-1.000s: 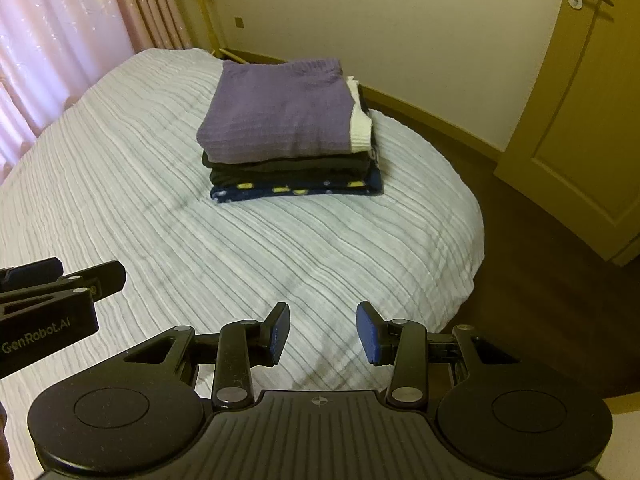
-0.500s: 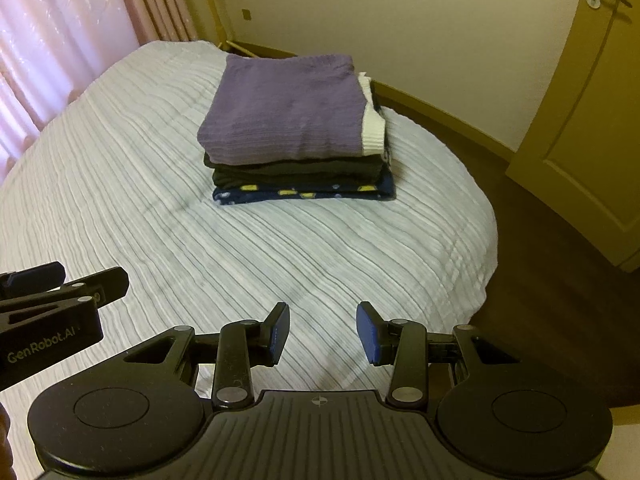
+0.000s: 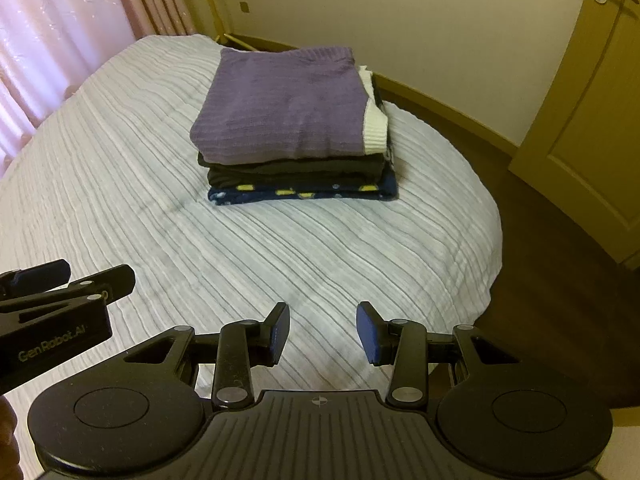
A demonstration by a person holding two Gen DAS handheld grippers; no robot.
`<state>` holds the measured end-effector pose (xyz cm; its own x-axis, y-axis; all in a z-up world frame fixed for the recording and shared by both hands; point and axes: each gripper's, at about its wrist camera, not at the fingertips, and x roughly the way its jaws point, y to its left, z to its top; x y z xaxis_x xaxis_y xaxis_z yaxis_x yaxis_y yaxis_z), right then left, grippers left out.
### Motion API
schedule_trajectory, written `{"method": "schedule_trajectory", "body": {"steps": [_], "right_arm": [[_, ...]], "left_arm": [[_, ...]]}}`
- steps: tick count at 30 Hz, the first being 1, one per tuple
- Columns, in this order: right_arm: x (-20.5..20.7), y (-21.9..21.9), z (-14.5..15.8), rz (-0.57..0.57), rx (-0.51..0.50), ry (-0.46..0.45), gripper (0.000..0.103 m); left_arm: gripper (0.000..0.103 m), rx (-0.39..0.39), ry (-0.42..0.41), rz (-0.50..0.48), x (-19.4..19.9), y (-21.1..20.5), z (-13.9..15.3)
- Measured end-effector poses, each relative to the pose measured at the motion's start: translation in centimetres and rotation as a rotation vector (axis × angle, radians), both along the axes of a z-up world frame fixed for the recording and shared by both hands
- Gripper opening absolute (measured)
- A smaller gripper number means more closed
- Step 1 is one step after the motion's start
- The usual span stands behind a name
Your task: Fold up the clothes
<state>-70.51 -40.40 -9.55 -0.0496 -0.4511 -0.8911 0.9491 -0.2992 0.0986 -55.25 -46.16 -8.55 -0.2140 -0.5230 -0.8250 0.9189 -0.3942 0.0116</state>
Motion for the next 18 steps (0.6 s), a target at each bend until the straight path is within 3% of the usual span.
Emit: {"method": "schedule_trajectory", "body": {"steps": [18], "right_arm": [[-0.85,-0.73,-0.44,0.008,0.008,0.000,0.041]], "left_arm": [[0.062,-0.034,0.029,0.015,-0.98,-0.83,-0.22]]}}
